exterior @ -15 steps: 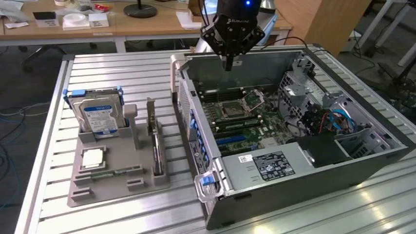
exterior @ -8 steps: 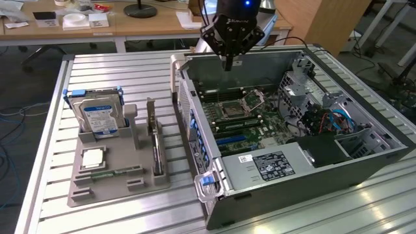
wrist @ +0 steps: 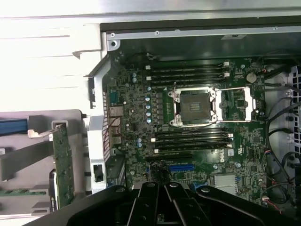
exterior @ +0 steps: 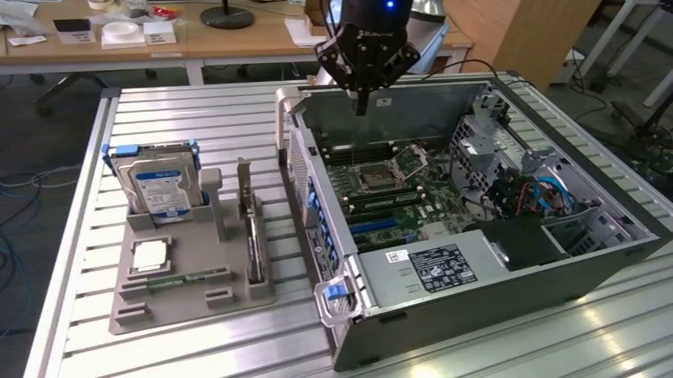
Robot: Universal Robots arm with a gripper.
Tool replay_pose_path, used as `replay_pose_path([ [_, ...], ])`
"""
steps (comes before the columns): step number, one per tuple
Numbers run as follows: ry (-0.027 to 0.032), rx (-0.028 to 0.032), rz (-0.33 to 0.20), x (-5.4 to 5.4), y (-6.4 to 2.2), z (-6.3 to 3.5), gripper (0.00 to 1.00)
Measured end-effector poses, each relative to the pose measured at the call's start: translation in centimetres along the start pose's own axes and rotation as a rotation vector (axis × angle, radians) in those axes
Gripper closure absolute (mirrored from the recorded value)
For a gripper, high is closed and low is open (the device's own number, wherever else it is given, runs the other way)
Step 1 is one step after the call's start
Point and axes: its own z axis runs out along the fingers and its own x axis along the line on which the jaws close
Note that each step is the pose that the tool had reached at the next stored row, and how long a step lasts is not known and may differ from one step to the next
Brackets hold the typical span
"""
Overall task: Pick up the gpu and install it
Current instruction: 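Reach for the gpu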
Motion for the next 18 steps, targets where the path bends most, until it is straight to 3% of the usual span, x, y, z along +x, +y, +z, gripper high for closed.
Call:
replay_pose_path([
  [18, 0.0000, -0.0001, 0.000, 4.3, -0.05, -0.02, 0.89],
])
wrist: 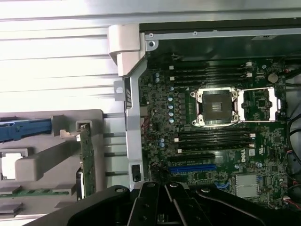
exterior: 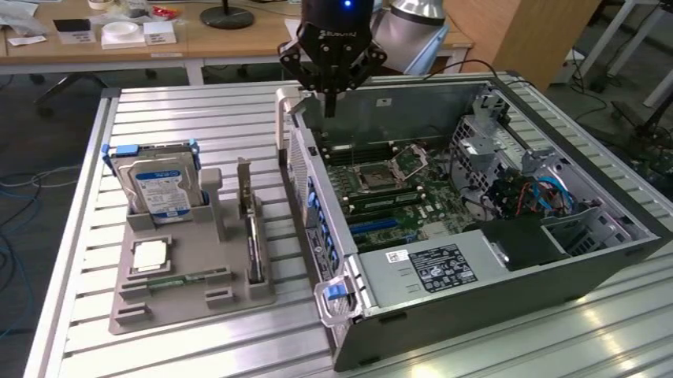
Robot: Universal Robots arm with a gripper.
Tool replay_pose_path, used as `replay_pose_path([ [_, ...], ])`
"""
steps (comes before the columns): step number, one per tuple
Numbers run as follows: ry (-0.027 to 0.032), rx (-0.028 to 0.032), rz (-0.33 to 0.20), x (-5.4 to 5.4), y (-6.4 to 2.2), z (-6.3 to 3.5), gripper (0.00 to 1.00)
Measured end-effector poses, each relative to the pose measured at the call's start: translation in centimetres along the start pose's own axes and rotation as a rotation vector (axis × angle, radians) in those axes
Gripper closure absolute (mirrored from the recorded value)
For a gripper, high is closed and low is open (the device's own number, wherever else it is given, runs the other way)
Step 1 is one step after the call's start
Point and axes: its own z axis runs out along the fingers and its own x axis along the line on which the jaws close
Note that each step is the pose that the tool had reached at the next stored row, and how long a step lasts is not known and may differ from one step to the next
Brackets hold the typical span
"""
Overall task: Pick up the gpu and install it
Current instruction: 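Reach for the gpu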
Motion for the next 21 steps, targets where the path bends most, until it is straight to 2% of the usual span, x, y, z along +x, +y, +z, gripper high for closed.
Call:
replay_pose_path([
  [21, -0.0001, 0.0000, 0.000, 5.4, -0.03, 0.01, 0.89],
])
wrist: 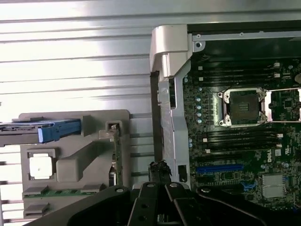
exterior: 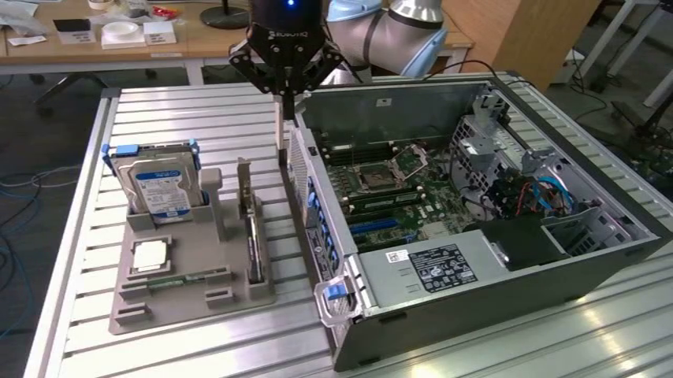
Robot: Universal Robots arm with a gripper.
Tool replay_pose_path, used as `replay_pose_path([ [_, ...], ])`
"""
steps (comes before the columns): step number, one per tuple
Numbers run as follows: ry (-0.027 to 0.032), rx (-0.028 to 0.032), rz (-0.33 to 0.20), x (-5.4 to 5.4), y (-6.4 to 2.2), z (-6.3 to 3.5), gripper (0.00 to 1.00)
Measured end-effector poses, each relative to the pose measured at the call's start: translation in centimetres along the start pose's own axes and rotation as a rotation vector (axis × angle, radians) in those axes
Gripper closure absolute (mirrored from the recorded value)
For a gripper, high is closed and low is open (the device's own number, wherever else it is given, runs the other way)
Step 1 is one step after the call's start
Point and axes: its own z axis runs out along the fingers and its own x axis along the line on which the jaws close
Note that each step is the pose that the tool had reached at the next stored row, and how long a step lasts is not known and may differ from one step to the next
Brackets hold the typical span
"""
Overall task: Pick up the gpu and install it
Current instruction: 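Reach for the gpu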
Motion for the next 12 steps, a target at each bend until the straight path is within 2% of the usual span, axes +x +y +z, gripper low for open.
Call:
replay_pose_path([
  [12, 0.0001, 0.0000, 0.000, 3.2, 0.06, 0.06, 0.89],
])
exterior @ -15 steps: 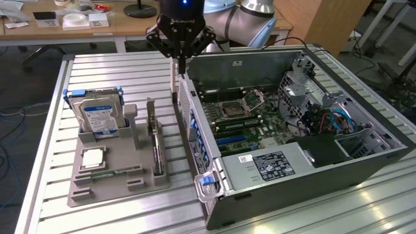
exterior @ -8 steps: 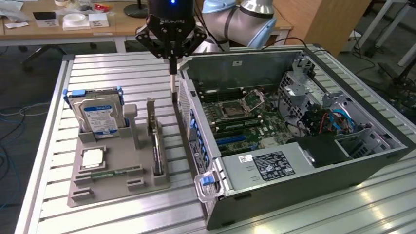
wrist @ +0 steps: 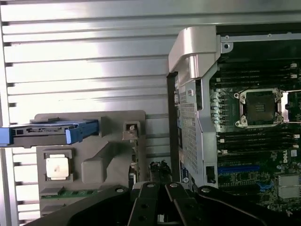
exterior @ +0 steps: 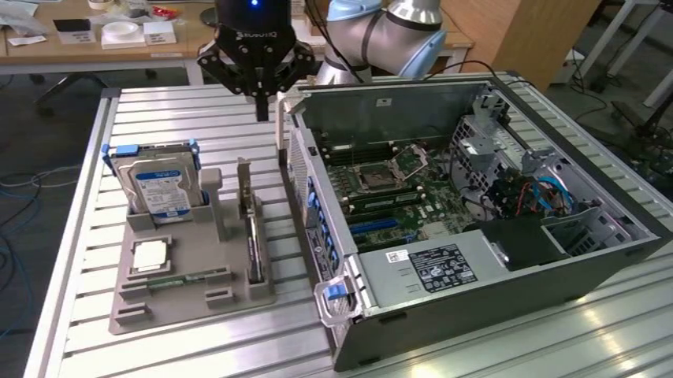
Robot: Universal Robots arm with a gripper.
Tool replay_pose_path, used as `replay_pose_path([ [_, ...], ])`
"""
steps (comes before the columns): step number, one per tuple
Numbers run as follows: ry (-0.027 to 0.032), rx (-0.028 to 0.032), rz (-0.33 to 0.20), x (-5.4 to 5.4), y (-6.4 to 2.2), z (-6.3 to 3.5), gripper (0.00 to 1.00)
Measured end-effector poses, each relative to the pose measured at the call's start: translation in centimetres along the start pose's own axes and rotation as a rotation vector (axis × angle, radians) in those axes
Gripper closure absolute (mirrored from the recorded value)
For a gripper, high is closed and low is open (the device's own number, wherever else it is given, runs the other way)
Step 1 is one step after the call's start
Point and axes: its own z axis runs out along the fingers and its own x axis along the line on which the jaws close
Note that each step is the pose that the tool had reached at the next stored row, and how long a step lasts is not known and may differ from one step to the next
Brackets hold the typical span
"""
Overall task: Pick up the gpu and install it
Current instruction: 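Reach for the gpu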
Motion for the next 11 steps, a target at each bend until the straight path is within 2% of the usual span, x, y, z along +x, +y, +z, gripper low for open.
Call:
replay_pose_path([
  [8, -0.0001, 0.0000, 0.001, 1.7, -0.03, 0.11, 0.89],
  [11, -0.0001, -0.0001, 0.001, 2.0, -0.03, 0.12, 0.89],
])
